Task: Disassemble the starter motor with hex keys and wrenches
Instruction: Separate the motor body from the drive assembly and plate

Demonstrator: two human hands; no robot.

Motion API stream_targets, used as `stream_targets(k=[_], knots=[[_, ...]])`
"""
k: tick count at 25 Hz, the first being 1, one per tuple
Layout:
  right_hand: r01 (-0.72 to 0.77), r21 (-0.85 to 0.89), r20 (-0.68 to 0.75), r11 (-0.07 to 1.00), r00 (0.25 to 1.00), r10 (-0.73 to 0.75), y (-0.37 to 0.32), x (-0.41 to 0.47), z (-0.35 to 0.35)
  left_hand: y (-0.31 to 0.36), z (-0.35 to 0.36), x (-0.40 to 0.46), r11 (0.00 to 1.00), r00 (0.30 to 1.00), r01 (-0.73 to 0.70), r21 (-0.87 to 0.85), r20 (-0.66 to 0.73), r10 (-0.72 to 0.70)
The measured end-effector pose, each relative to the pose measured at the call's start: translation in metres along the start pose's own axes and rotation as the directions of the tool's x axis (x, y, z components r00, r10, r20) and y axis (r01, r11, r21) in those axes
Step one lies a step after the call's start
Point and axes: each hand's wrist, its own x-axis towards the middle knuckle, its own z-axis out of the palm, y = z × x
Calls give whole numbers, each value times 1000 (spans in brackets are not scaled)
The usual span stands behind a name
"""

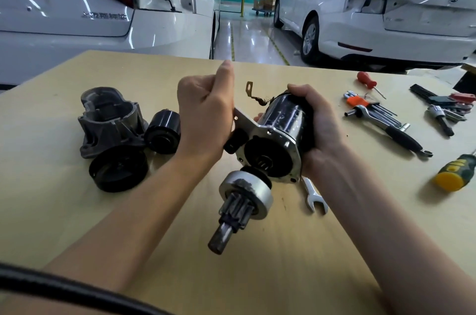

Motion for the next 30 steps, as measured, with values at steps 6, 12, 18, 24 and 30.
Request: stream_targets(k=[6, 12, 18, 24, 30], knots=[[58, 62, -7, 996, 998, -58, -2, -3, 1, -6, -9, 8, 995, 984, 94, 35, 147, -98], [179, 158, -65, 971, 983, -171, -17, -12, -2, 0, -27, 9, 884, 694, 340, 321, 549, -467], [368, 14, 121, 930, 922, -367, -15, -24, 5, -8, -25, -2, 839, 659, 518, 167, 547, -516], [665, -17, 432, 747, 678, -595, -7, -43, 19, -6, -35, 0, 981, 816, 192, -37, 562, -138], [783, -52, 509, 620, 555, -658, -4, -51, 21, 0, -28, 2, 946, 842, 284, -155, 512, -168]])
